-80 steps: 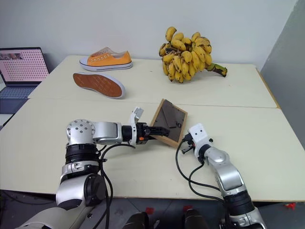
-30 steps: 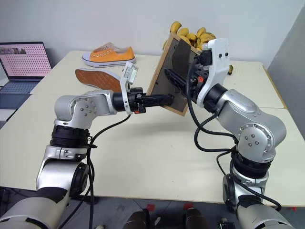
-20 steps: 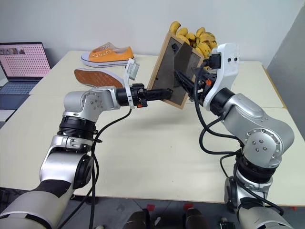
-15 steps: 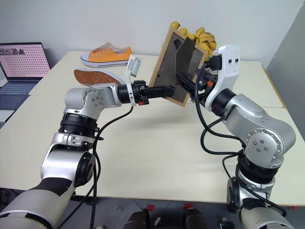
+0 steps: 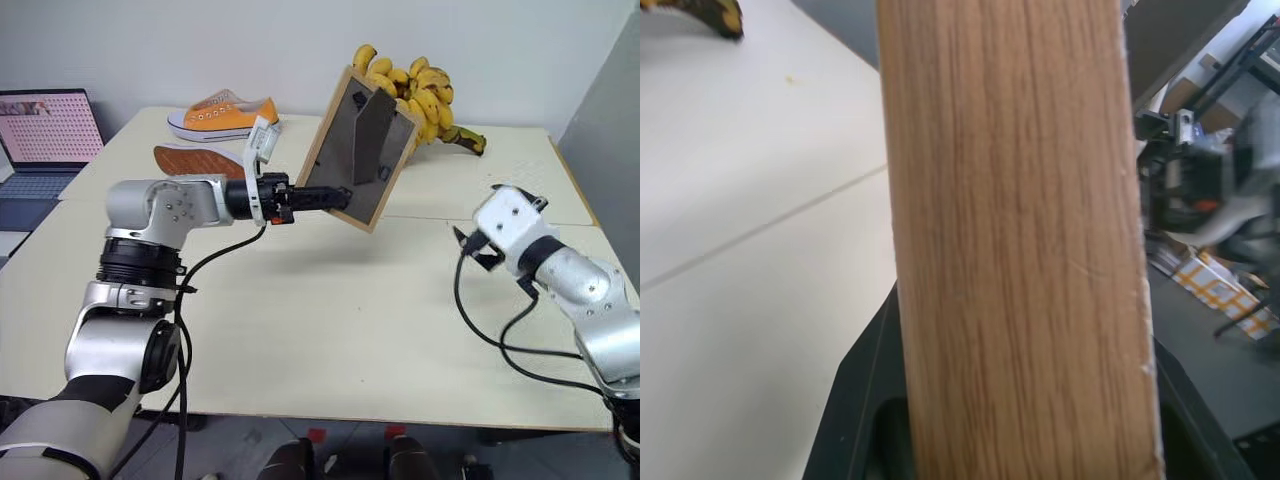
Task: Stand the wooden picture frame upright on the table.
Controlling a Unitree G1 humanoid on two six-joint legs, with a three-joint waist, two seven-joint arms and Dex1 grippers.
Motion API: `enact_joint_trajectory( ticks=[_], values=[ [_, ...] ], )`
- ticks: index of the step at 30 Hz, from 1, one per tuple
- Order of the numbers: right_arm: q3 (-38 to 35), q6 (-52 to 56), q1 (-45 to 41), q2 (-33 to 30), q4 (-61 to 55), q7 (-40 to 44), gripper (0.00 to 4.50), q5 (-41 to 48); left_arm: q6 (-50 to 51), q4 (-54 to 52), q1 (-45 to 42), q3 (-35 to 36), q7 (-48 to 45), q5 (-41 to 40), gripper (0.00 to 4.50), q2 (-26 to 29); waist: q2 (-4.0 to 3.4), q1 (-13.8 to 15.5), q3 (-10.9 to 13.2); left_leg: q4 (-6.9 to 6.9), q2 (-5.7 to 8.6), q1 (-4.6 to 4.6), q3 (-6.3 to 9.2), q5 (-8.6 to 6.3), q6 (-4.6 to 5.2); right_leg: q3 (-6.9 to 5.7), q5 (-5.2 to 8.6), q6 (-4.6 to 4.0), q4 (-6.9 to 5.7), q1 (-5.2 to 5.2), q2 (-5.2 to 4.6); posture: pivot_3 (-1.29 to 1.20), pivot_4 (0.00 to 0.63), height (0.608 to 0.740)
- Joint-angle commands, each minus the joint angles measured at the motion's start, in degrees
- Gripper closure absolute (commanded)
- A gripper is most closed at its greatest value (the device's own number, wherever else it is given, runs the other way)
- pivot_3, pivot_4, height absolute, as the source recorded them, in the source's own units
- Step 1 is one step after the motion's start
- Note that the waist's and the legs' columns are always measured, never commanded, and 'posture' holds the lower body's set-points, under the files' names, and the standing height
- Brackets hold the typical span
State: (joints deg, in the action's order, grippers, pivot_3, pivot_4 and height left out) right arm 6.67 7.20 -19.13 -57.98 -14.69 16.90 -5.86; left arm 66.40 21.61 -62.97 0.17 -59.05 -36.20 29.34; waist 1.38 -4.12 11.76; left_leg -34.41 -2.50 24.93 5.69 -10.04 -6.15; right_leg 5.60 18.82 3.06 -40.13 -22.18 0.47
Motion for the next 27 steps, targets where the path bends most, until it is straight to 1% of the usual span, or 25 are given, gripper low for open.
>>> enact_joint_trajectory(
  ticks=[1,3,6,8,11,18,27],
  values=[
    [5.69,-23.24,-3.38,-0.96,10.18,-11.6,0.13,-19.6,10.72,-9.77,1.47,2.88,1.1,-6.5,3.19,1.28,0.0,-0.33,0.0,-0.06,-0.01,0.0,0.01,0.0,0.0,0.0,-0.01,-0.01,-0.03,0.0,0.0,0.0,0.15,0.74],
    [7.75,-29.28,-6.21,1.15,15.74,-18.61,0.13,-27.09,17.07,-13.77,3.36,4.53,2.57,-9.38,3.19,1.66,0.02,-0.83,0.01,-0.19,-0.01,0.0,0.01,0.0,-0.01,0.02,-0.01,-0.02,-0.18,-0.01,0.01,0.0,0.15,0.74],
    [9.41,-34.24,-11.07,6.09,19.67,-27.35,0.13,-34.45,23.74,-18.48,5.71,8.27,6.14,-11.92,3.19,0.48,0.03,-1.02,0.03,-0.35,-0.02,-0.05,0.03,0.01,-0.03,0.05,0.0,-0.04,-0.49,-0.03,0.03,0.0,0.15,0.74],
    [9.47,-36.36,-13.35,8.65,21.46,-31.15,0.13,-37.44,25.75,-19.13,6.09,10.44,8.68,-12.86,3.19,-0.57,0.04,-0.87,0.04,-0.47,-0.05,-0.12,0.07,0.05,-0.06,0.06,0.0,-0.06,-0.82,-0.05,0.08,0.0,0.15,0.74],
    [9.16,-38.68,-15.48,11.1,23.04,-34.68,0.13,-40.2,26.1,-18.19,5.87,12.15,12.1,-13.98,3.19,-1.37,0.05,-0.55,0.03,-0.5,-0.04,-0.15,0.19,0.13,-0.14,-0.02,-0.01,-0.06,-0.89,0.01,0.11,0.0,0.15,0.74],
    [8.73,-41.1,-16.36,13.8,22.25,-36.98,0.13,-43.51,26.1,-15.32,3.63,14.26,15.94,-14.61,3.19,-2.43,0.06,0.19,0.03,-0.5,0.04,-0.13,0.2,0.21,-0.28,-0.04,-0.01,-0.07,-0.83,0.06,0.01,0.0,0.15,0.74],
    [10.2,-43.64,-19.47,16.02,25.78,-37.05,0.13,-46.39,26.1,-15.71,4.26,12.05,17.44,-20.02,3.19,-2.52,0.06,0.44,0.03,-0.51,0.03,-0.14,0.2,0.22,-0.3,-0.04,-0.02,-0.08,-0.88,0.06,0.02,0.0,0.15,0.74]
  ],
)
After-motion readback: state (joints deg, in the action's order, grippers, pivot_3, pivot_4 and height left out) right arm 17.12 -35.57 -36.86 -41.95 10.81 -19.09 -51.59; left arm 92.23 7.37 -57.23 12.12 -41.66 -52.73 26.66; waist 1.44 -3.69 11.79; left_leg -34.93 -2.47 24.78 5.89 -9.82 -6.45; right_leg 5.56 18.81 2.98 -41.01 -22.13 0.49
